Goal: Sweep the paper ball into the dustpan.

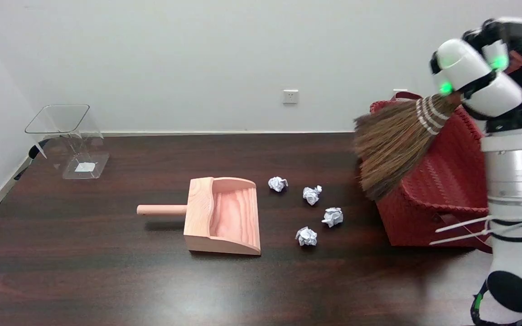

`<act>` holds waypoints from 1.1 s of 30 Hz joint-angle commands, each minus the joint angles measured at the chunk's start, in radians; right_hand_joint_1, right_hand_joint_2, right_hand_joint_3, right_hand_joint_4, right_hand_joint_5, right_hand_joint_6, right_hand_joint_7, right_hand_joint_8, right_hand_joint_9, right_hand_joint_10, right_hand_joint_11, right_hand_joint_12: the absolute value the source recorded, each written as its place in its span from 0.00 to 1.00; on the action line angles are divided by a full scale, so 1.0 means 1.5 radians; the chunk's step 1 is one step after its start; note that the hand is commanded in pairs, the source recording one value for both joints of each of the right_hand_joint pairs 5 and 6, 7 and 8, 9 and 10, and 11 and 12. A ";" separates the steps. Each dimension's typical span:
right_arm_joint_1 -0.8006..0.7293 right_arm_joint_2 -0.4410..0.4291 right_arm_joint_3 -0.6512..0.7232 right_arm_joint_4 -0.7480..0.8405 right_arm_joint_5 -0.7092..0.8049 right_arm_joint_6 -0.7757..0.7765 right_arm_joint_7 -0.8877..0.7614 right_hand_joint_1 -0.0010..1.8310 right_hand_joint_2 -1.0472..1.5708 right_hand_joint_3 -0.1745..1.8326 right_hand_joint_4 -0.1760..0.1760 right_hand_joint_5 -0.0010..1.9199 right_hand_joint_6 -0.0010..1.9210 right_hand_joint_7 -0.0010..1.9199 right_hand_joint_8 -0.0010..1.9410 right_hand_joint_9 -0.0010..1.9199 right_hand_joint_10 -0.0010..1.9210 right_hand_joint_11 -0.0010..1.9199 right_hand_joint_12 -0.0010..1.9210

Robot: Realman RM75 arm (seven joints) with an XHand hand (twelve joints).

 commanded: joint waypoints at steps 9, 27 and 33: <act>0.179 0.066 -0.253 0.023 -0.021 0.220 -0.186 0.73 1.00 0.32 0.50 1.00 1.00 1.00 0.99 1.00 1.00 0.94 0.93; 0.279 -0.005 -0.267 0.056 0.016 0.358 -0.483 0.73 1.00 0.30 0.50 1.00 1.00 1.00 0.99 1.00 1.00 0.94 0.94; 0.341 -0.019 -0.333 0.113 0.024 0.385 -0.485 0.73 1.00 0.30 0.50 1.00 1.00 1.00 0.99 1.00 1.00 0.94 0.93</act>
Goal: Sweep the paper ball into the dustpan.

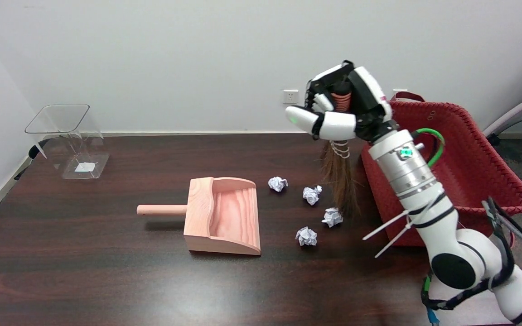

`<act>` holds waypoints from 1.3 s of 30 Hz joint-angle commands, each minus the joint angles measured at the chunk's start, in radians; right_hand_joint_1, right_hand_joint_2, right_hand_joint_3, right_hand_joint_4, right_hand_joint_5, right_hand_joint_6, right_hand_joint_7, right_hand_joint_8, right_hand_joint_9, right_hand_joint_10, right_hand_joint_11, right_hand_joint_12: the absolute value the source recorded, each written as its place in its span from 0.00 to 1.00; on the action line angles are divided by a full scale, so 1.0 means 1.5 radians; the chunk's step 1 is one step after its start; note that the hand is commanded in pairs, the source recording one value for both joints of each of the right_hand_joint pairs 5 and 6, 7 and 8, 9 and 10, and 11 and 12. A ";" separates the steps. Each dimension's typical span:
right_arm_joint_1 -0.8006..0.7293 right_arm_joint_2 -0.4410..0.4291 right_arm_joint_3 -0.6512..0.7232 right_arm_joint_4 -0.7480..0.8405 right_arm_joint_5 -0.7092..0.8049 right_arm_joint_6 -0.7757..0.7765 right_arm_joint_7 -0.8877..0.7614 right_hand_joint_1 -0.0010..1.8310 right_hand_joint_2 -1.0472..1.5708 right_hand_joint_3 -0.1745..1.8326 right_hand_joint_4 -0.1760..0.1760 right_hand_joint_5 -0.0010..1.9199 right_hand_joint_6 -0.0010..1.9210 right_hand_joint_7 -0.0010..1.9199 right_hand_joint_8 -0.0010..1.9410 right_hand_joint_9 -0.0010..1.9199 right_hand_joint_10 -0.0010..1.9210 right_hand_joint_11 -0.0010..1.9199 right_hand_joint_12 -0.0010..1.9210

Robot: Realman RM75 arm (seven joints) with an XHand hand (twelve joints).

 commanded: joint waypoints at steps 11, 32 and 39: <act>0.202 -0.056 -0.135 0.183 0.024 0.109 -0.152 0.73 1.00 0.31 0.50 1.00 1.00 1.00 0.99 1.00 1.00 0.93 0.93; 0.057 -0.082 0.040 0.055 -0.005 0.168 -0.153 0.74 1.00 0.35 0.50 1.00 1.00 1.00 0.99 1.00 1.00 0.92 0.92; 0.043 -0.085 -0.033 0.086 0.044 0.149 -0.152 0.74 1.00 0.35 0.50 1.00 1.00 1.00 0.99 1.00 1.00 0.92 0.92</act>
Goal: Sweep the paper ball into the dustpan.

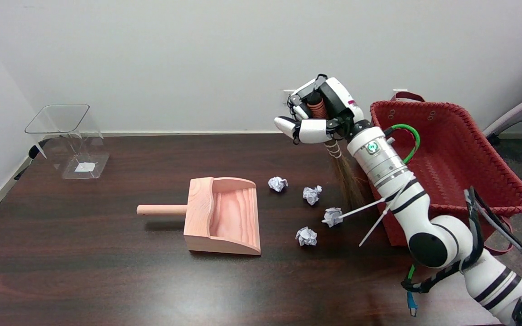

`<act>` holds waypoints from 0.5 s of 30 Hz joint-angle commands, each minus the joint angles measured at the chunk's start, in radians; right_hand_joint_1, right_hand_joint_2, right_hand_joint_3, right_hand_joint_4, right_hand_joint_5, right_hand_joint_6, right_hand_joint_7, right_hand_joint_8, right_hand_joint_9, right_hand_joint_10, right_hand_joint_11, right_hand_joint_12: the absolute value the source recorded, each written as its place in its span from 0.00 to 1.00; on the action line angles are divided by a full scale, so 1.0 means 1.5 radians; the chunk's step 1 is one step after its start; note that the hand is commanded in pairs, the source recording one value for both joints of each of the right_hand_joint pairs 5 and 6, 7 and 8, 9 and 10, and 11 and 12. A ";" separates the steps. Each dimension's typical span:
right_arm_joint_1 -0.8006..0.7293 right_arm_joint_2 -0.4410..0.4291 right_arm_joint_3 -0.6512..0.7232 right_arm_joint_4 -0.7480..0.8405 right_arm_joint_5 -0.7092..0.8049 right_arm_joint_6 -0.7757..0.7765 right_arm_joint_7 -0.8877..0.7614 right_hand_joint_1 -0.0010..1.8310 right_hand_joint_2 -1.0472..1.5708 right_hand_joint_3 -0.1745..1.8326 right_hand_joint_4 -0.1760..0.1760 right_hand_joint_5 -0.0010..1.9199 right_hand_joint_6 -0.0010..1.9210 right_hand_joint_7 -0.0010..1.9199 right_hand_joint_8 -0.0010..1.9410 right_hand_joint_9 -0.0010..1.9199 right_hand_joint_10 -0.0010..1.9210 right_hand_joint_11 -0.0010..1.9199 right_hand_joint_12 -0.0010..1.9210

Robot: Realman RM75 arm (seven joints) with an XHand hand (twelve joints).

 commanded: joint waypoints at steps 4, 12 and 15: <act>-0.054 -0.016 -0.064 0.030 0.052 -0.043 -0.006 0.74 1.00 0.34 0.50 1.00 1.00 1.00 0.99 1.00 1.00 0.93 0.93; -0.055 -0.010 -0.055 0.047 0.042 -0.074 -0.005 0.74 1.00 0.32 0.50 1.00 1.00 1.00 0.99 1.00 1.00 0.92 0.92; -0.055 -0.008 -0.055 0.055 0.040 -0.074 -0.005 0.74 1.00 0.31 0.50 1.00 1.00 1.00 0.99 1.00 1.00 0.92 0.92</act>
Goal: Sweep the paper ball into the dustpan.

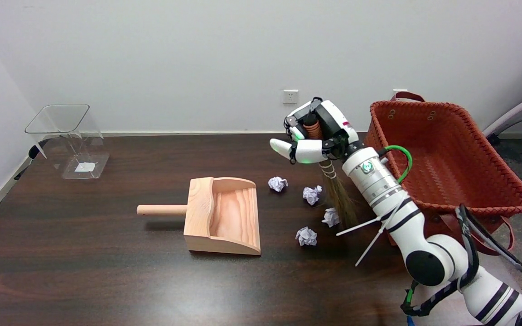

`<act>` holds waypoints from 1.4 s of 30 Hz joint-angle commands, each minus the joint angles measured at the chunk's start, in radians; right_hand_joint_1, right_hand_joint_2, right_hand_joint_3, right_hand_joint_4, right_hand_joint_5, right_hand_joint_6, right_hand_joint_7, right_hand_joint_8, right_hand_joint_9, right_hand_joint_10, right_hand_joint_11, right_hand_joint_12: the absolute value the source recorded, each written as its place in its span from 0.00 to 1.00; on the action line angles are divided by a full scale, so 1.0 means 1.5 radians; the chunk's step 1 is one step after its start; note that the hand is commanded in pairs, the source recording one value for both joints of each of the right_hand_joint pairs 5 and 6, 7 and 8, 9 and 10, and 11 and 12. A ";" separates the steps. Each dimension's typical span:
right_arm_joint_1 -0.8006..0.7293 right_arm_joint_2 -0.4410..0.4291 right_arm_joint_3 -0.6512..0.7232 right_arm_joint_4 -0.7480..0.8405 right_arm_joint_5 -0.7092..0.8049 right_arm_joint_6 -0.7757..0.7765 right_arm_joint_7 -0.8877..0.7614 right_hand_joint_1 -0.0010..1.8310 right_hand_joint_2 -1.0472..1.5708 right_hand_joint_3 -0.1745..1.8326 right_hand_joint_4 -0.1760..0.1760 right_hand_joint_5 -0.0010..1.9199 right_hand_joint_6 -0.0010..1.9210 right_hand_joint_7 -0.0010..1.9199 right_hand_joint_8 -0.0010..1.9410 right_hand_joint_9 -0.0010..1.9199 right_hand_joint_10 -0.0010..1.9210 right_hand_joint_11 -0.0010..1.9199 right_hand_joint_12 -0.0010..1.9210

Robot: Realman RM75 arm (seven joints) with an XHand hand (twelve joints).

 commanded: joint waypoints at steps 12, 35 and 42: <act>0.010 0.004 -0.035 0.039 0.020 -0.068 -0.002 0.74 1.00 0.31 0.50 1.00 1.00 1.00 0.99 1.00 1.00 0.92 0.92; 0.164 -0.169 -0.248 0.309 0.037 -0.223 0.002 0.74 1.00 0.31 0.50 1.00 1.00 1.00 0.99 1.00 1.00 0.92 0.92; 0.191 -0.176 -0.284 0.317 0.066 -0.237 0.002 0.74 1.00 0.31 0.50 1.00 1.00 1.00 0.99 1.00 1.00 0.92 0.92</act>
